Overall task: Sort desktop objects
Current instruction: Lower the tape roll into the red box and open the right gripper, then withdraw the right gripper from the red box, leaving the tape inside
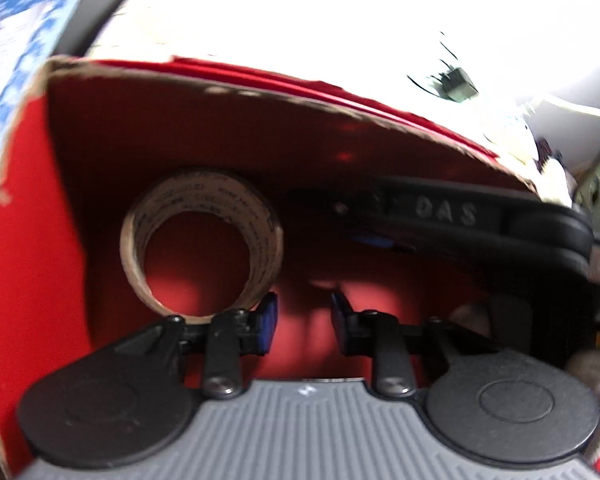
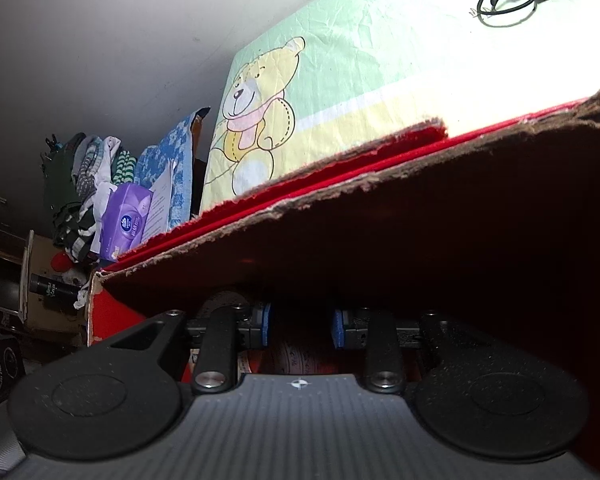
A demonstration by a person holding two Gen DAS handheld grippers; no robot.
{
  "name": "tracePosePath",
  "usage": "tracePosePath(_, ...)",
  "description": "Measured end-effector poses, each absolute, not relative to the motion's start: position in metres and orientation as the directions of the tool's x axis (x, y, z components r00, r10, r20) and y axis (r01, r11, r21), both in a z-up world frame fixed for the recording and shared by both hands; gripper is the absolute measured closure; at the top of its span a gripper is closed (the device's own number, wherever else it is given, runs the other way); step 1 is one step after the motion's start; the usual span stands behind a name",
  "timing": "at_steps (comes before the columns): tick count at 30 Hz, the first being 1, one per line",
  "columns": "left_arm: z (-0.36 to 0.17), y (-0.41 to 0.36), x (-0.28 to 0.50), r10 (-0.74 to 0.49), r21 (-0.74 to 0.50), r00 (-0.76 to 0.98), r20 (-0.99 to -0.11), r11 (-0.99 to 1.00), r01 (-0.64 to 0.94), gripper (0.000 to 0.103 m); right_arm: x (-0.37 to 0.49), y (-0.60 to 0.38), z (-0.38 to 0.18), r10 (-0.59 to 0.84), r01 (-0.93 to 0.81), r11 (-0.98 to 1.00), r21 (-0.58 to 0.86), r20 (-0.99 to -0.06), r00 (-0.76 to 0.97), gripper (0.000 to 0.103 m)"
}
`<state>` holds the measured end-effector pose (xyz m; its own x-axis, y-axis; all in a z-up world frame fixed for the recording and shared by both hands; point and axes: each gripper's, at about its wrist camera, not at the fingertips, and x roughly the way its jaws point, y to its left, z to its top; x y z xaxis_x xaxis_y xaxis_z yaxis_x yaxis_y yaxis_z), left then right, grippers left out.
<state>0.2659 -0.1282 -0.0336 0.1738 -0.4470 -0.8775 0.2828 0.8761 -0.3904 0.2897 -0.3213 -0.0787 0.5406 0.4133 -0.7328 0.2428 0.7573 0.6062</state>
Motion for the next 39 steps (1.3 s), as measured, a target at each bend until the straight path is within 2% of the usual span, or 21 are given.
tracePosePath(5,-0.031,-0.127,0.265,-0.404,-0.354,0.230,-0.885,0.906,0.230,0.075,0.291,-0.315,-0.081,0.435,0.222,0.765,0.604,-0.739,0.514,0.081)
tracePosePath(9,-0.030,-0.129,0.268,-0.377,-0.332,0.248,-0.893,0.921,0.203,0.068,0.291,-0.314,-0.081,0.444,0.210,0.766,0.607,-0.737,0.510,0.081)
tracePosePath(22,-0.045,-0.123,0.281,-0.340,-0.335,0.209,-0.917,0.940,0.059,0.067,0.293,-0.308,-0.081,0.455,0.185,0.779,0.599,-0.744,0.489,0.080)
tracePosePath(39,-0.051,-0.130,0.294,-0.345,-0.353,0.188,-0.919,0.935,-0.009,0.067,0.296,-0.308,-0.087,0.461,0.204,0.786,0.584,-0.773,0.436,0.079)
